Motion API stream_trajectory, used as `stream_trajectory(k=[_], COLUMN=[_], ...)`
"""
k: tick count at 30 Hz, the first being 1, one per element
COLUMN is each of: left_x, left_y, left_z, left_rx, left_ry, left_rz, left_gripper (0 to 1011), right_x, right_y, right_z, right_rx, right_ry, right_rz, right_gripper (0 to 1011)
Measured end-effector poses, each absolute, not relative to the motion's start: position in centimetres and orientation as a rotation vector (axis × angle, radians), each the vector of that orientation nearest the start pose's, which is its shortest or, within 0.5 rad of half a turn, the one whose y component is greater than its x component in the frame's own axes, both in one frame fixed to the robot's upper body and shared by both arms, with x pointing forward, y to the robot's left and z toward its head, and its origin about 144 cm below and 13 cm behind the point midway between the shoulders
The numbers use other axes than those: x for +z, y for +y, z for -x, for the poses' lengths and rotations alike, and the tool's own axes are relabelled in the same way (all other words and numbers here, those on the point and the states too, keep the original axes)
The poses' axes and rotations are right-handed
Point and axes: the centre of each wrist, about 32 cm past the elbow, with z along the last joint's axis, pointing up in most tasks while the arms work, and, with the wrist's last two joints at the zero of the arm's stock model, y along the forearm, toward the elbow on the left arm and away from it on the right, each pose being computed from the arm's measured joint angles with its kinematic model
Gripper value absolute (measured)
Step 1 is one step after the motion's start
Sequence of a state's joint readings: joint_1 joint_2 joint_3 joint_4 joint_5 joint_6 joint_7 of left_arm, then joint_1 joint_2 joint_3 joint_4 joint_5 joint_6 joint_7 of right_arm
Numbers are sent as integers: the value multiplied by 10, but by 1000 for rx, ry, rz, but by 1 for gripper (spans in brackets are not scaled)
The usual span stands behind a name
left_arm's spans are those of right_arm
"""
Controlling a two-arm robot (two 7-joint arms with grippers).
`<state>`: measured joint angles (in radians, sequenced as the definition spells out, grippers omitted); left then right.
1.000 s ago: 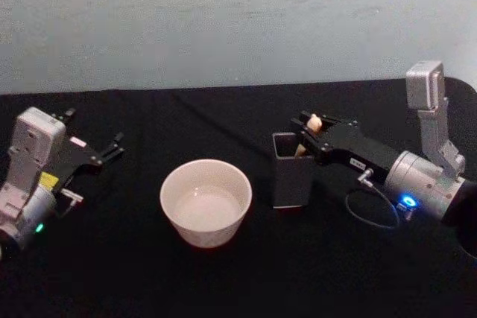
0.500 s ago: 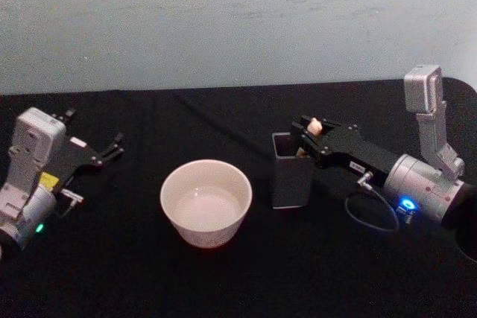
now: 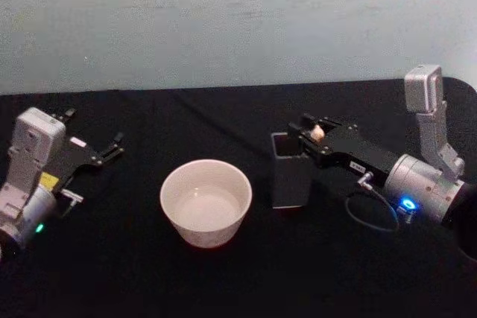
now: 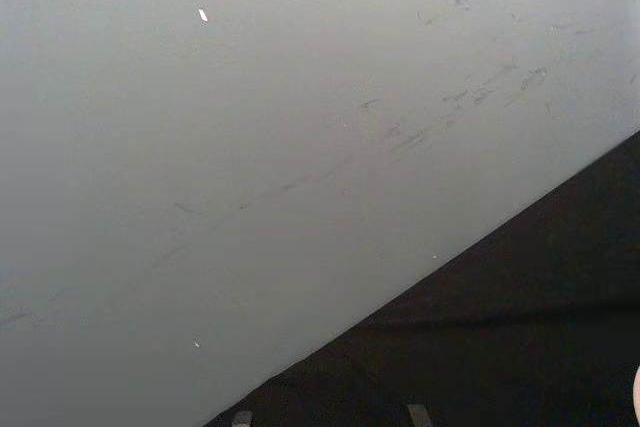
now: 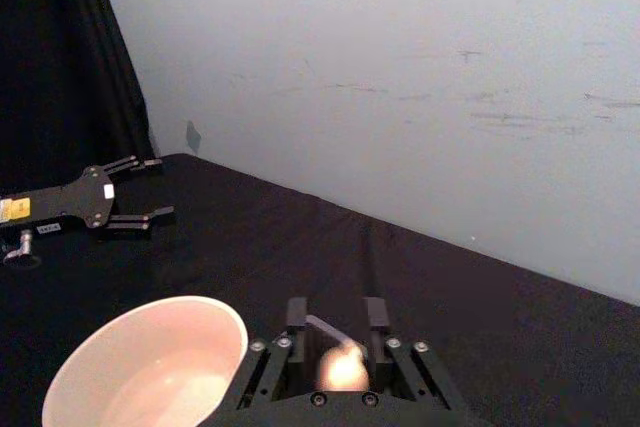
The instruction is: Pick up the stirring spoon with one hand, stir inside the cup, then place it back in its original position.
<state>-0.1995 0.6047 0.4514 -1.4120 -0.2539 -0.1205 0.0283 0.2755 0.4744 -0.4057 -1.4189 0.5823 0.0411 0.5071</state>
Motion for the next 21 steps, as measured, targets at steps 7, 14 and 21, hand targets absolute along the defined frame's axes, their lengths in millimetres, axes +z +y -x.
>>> stream_trajectory(k=[7,14,21], left_x=[1140,1140,1140], left_y=[310,310,310], left_z=[-489,-489,-489], left_rx=[1248,1248,1248], left_ry=[-285,-285,-285], left_rz=[-304,-304,-304], left_gripper=[1001,1001,1001], right_x=[1169,1169,1169], right_y=[-272,-272,-272], right_z=[-517,-517,-517], right_rx=[-780,-780,-780], right_ry=[105,105,105], right_rz=[24,23,23], right_gripper=[563,791,960])
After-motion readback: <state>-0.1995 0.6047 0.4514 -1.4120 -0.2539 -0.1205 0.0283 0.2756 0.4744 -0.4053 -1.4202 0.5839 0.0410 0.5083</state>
